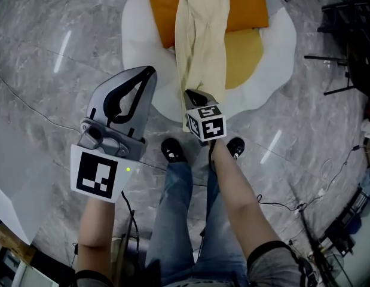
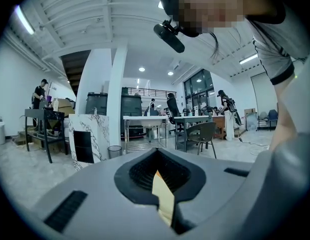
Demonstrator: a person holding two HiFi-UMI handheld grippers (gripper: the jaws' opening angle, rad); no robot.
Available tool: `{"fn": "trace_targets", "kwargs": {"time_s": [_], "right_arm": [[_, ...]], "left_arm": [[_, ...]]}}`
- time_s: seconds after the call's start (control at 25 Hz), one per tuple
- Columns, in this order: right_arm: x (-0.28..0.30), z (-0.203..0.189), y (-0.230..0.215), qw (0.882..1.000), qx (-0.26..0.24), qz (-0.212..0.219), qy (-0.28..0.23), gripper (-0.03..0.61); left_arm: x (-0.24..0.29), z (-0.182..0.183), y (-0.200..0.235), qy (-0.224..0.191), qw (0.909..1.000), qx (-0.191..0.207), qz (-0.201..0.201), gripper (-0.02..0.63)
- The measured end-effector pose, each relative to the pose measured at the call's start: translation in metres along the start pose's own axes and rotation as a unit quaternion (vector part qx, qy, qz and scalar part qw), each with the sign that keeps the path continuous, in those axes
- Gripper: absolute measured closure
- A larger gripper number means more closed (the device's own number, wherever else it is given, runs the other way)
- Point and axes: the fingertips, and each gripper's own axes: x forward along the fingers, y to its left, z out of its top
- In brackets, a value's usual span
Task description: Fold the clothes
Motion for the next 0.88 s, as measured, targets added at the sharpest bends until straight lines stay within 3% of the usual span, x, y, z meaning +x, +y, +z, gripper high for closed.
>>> {"fn": "trace_targets", "kwargs": {"time_s": [0.2,0.36,0.56,0.88], "right_arm": [[0.021,-0.004,0.012,0.999,0.011,0.021,-0.022,0.567],[0.026,-0.012,0.017,0.999,0.009,0.045,-0.027,0.498],[0.005,-0.017,0.013,0.996,0.011,0.066,-0.052,0.491],[0.004,-0.059,-0.071,0.996,0.078,-0.028,-0.025,0.491]], "left_arm": [[0.000,-0.022,0.002,0.007,0.9999,-0.004,-0.010,0.611],[0.006,-0.032,-0.002,0.008,0.9998,-0.008,-0.018,0.611],[0.017,-0.036,-0.008,0.007,0.9995,-0.009,-0.028,0.611],[0.043,-0.047,-0.012,-0.001,0.9990,-0.009,-0.045,0.611]]}}
